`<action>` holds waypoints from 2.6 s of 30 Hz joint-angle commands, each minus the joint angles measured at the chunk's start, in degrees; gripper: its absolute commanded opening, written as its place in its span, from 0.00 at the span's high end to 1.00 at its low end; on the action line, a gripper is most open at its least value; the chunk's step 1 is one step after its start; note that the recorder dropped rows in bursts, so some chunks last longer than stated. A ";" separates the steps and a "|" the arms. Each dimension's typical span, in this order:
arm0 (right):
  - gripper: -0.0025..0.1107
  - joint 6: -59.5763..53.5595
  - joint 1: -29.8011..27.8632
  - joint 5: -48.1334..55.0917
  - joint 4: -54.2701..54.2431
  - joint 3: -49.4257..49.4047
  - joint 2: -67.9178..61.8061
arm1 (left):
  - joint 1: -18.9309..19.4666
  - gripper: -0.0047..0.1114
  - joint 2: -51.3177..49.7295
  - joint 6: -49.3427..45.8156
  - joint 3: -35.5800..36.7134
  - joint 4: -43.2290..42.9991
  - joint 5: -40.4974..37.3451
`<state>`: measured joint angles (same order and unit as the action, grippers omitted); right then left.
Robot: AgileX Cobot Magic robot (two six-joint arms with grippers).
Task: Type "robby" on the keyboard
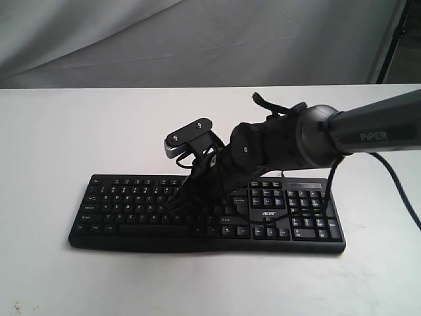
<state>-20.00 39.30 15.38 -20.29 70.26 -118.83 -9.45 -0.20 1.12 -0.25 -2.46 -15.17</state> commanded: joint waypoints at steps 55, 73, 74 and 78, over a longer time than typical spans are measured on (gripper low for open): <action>0.98 -0.75 7.33 7.73 2.26 9.56 -2.91 | -0.36 0.96 0.20 0.16 0.25 -0.27 0.42; 0.98 -0.75 7.29 8.20 2.31 9.56 -3.70 | -0.36 0.96 0.20 0.16 0.25 -0.27 0.42; 0.98 -0.75 7.29 8.20 2.31 9.56 -4.12 | -0.36 0.96 0.20 0.16 0.25 -0.27 0.42; 0.98 -0.75 7.29 8.20 2.11 9.56 -4.69 | -0.36 0.96 0.20 0.16 0.25 -0.27 0.42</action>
<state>-20.32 46.83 23.43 -17.88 80.11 -123.34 -9.45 -0.20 1.12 -0.25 -2.46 -15.17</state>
